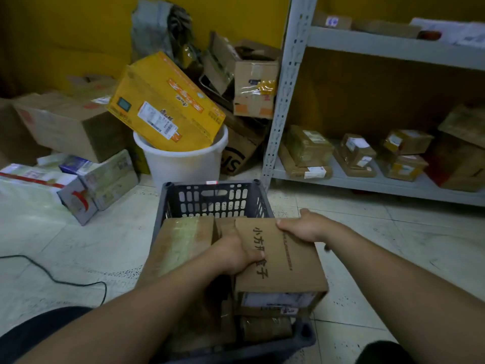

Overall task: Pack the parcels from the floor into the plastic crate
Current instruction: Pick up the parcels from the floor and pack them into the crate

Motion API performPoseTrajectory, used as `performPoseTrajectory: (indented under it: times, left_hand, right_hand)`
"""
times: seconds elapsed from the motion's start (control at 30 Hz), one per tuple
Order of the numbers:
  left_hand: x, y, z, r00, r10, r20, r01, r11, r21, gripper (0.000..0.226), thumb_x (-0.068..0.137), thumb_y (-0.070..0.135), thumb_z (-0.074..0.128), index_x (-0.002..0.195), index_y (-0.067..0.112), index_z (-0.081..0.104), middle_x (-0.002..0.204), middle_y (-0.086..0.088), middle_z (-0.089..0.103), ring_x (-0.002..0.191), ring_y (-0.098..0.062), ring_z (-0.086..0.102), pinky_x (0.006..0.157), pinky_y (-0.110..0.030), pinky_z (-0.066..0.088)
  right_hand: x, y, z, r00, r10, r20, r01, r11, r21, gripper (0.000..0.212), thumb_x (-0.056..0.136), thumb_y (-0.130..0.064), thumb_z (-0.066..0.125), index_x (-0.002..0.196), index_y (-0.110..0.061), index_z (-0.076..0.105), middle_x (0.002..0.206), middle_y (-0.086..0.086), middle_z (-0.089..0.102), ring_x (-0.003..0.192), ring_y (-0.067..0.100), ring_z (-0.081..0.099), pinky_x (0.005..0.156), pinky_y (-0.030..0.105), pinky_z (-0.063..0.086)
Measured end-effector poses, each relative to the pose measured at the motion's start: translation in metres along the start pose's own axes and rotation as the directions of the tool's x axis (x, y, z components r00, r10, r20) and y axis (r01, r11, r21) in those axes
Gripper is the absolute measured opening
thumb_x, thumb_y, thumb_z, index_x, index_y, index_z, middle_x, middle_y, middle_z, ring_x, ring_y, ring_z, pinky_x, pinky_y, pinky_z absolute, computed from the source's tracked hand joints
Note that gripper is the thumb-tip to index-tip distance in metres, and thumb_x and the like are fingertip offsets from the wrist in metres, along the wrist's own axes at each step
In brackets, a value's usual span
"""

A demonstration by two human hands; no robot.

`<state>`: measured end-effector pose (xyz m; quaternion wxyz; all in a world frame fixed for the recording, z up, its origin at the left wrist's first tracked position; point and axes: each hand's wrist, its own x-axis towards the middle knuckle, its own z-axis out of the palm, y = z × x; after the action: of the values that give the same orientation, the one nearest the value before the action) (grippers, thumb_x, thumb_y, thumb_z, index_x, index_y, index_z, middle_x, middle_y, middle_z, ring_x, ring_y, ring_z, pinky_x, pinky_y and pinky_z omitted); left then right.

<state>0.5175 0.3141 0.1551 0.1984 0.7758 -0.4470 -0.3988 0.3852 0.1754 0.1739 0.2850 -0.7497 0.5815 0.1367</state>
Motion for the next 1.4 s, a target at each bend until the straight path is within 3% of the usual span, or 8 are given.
performPoseTrajectory:
  times: [0.1,0.23,0.43,0.63,0.77,1.0,1.17,1.4]
  left_hand:
    - [0.003,0.001,0.001,1.0,-0.026,-0.018,0.025,0.999,-0.043,0.051,0.085,0.031,0.067,0.127,0.016,0.043,0.123,-0.003,0.059,0.114,-0.021,0.056,0.098,-0.032,0.045]
    - [0.014,0.006,-0.019,0.988,0.01,-0.151,-0.031,0.99,-0.139,0.056,0.081,0.027,0.072,0.126,0.017,0.041,0.116,0.003,0.059,0.11,-0.017,0.055,0.092,-0.03,0.043]
    - [0.041,0.016,-0.069,0.926,0.103,-0.363,-0.197,0.952,-0.234,0.057,0.076,0.018,0.075,0.126,0.019,0.046,0.121,0.0,0.06,0.113,-0.019,0.056,0.099,-0.039,0.045]
    - [0.078,0.003,-0.089,0.861,0.044,-0.507,-0.189,0.953,-0.239,0.06,0.072,0.017,0.079,0.124,0.018,0.048,0.118,-0.001,0.061,0.111,-0.021,0.057,0.095,-0.041,0.048]
    - [0.099,-0.008,-0.089,0.851,-0.037,-0.524,-0.15,0.939,-0.309,0.043,0.082,0.023,0.07,0.121,0.014,0.053,0.114,0.001,0.062,0.108,-0.02,0.058,0.09,-0.035,0.048]
    - [0.121,-0.011,-0.086,0.827,-0.124,-0.549,-0.131,0.906,-0.403,0.05,0.091,0.041,0.055,0.132,0.014,0.047,0.129,-0.004,0.057,0.117,-0.024,0.054,0.09,-0.034,0.042]
    - [0.129,-0.011,-0.087,0.809,-0.224,-0.544,-0.1,0.859,-0.502,0.056,0.093,0.053,0.04,0.131,0.013,0.045,0.12,-0.005,0.055,0.109,-0.022,0.05,0.087,-0.035,0.039]
    - [0.136,-0.021,-0.083,0.854,-0.217,-0.473,-0.055,0.867,-0.496,0.041,0.095,0.037,0.047,0.131,0.017,0.046,0.122,-0.006,0.057,0.108,-0.022,0.053,0.095,-0.039,0.044]
  right_hand:
    - [-0.002,0.005,0.003,0.995,0.03,0.093,-0.052,0.969,0.241,0.077,0.09,-0.059,0.05,0.147,-0.019,0.017,0.121,0.014,0.053,0.084,0.027,0.06,0.057,0.037,0.051]
    - [0.006,-0.011,-0.013,0.996,-0.045,-0.082,0.067,0.953,0.295,0.072,0.09,-0.057,0.052,0.143,-0.019,0.022,0.123,0.014,0.054,0.087,0.027,0.059,0.055,0.034,0.05]
    - [0.025,-0.052,-0.046,0.92,-0.166,-0.355,0.287,0.902,0.322,0.076,0.087,-0.059,0.054,0.145,-0.02,0.022,0.138,0.011,0.047,0.119,0.033,0.052,0.087,0.041,0.048]
    - [0.062,-0.085,-0.037,0.847,-0.21,-0.488,0.398,0.858,0.323,0.065,0.087,-0.058,0.055,0.136,-0.024,0.028,0.13,0.01,0.053,0.114,0.033,0.054,0.09,0.042,0.048]
    - [0.087,-0.093,-0.022,0.838,-0.231,-0.494,0.438,0.825,0.358,0.063,0.087,-0.057,0.056,0.134,-0.024,0.029,0.127,0.009,0.056,0.112,0.032,0.056,0.09,0.041,0.049]
    - [0.119,-0.09,-0.003,0.854,-0.199,-0.48,0.452,0.741,0.496,0.06,0.086,-0.054,0.06,0.132,-0.027,0.033,0.121,0.001,0.053,0.109,0.025,0.055,0.082,0.034,0.046]
    - [0.132,-0.094,-0.002,0.845,-0.151,-0.513,0.441,0.739,0.509,0.032,0.095,-0.05,0.048,0.11,-0.023,0.04,0.113,0.003,0.057,0.091,0.02,0.056,0.064,0.029,0.042]
    - [0.137,-0.099,0.002,0.874,-0.163,-0.457,0.381,0.813,0.44,0.065,0.091,-0.043,0.057,0.146,-0.02,0.029,0.141,0.008,0.036,0.123,0.028,0.047,0.092,0.036,0.045]
